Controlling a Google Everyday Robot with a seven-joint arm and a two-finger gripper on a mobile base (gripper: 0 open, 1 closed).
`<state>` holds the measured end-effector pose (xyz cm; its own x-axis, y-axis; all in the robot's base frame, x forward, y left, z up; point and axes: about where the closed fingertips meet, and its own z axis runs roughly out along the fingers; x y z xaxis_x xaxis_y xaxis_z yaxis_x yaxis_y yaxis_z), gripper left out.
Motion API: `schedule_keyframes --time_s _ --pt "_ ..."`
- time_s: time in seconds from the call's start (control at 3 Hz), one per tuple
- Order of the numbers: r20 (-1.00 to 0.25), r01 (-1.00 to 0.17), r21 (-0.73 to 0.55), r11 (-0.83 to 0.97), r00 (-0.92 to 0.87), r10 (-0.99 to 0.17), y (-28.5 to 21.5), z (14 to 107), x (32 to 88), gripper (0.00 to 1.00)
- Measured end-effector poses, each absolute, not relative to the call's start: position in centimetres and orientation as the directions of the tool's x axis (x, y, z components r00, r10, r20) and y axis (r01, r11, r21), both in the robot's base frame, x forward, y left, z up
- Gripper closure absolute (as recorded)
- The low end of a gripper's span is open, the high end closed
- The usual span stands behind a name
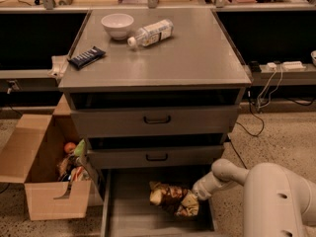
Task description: Place brown chip bag into bottom drawer
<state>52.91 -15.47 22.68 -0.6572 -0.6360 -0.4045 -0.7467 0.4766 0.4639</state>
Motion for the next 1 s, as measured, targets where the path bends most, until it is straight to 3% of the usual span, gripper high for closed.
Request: schedule_keyframes --time_s 0.67,1.0 --pt "-0.404 -0.747 0.464 0.477 -0.657 -0.636 -15.5 22.7 52.9 0.04" --pt "-0.442 -0.767 0.466 0.441 -0.633 -0.635 -15.7 23.9 52.0 0.0"
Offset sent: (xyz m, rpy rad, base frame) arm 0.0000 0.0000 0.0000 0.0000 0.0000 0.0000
